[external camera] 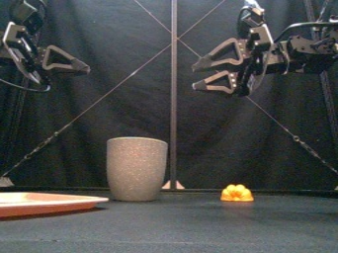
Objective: Pick the banana then place it on the pink plate
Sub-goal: Drop banana on the pink plate and return to neutral
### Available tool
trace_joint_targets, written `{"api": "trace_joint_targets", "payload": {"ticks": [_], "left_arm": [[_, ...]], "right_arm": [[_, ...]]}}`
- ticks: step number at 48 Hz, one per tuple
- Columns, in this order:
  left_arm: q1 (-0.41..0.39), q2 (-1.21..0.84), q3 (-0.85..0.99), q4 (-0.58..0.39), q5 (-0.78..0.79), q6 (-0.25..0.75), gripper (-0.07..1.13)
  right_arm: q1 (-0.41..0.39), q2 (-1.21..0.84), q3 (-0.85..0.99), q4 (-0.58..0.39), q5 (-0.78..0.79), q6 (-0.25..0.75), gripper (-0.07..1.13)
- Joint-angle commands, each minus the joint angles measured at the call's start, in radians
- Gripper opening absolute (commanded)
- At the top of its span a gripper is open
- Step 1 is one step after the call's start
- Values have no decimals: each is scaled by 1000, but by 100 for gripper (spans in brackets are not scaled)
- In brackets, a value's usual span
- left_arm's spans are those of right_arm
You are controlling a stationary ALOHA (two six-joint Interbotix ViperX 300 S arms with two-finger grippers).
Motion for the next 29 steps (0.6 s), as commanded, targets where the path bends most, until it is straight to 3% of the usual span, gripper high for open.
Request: {"api": "trace_joint_targets", "payload": {"ticks": [1, 29], "left_arm": [[2, 3, -15, 2, -11, 2, -1], [14, 3, -2, -40, -2, -2, -1]], "right_arm": [[-5, -26, -5, -9, -9, 0, 94], [-6, 0, -9, -6, -8, 6, 94]]}}
